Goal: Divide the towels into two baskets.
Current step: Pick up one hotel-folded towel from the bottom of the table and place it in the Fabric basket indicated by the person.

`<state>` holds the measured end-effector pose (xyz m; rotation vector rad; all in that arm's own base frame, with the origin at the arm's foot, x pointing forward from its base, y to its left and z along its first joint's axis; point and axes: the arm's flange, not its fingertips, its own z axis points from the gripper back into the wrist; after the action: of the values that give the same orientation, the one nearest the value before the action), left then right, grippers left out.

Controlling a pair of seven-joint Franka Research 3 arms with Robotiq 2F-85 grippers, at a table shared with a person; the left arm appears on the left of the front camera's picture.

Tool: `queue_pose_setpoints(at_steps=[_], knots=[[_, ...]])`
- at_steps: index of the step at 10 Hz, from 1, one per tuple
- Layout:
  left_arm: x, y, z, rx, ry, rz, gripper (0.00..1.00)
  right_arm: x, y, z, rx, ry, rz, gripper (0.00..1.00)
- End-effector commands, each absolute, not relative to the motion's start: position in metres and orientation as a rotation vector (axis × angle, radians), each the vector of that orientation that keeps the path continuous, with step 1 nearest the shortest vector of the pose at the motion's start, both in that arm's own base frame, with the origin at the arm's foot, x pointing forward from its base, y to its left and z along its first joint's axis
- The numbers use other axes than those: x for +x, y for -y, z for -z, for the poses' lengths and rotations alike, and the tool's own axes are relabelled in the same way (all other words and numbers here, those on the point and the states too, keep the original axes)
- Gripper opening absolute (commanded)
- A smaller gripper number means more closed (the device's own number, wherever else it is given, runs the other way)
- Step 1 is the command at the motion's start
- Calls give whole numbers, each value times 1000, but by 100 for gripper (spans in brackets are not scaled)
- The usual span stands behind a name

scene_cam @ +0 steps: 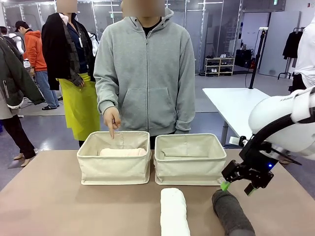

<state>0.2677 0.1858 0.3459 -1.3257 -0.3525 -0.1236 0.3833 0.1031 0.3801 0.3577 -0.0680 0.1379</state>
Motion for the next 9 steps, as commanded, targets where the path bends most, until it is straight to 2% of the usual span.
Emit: queue_pose_setpoints(at_steps=[1,4,5,9], knots=[[262,-186,-348,-1336,343,121,100,351,-117,-350,271,39,-118,100],[262,-186,-348,-1336,343,121,100,347,-128,-334,212,-15,-150,100],[262,-186,-348,-1336,343,121,100,342,-115,-346,201,-18,-156,100],[262,-186,-348,-1336,343,121,100,335,-124,-337,165,-27,-182,100]])
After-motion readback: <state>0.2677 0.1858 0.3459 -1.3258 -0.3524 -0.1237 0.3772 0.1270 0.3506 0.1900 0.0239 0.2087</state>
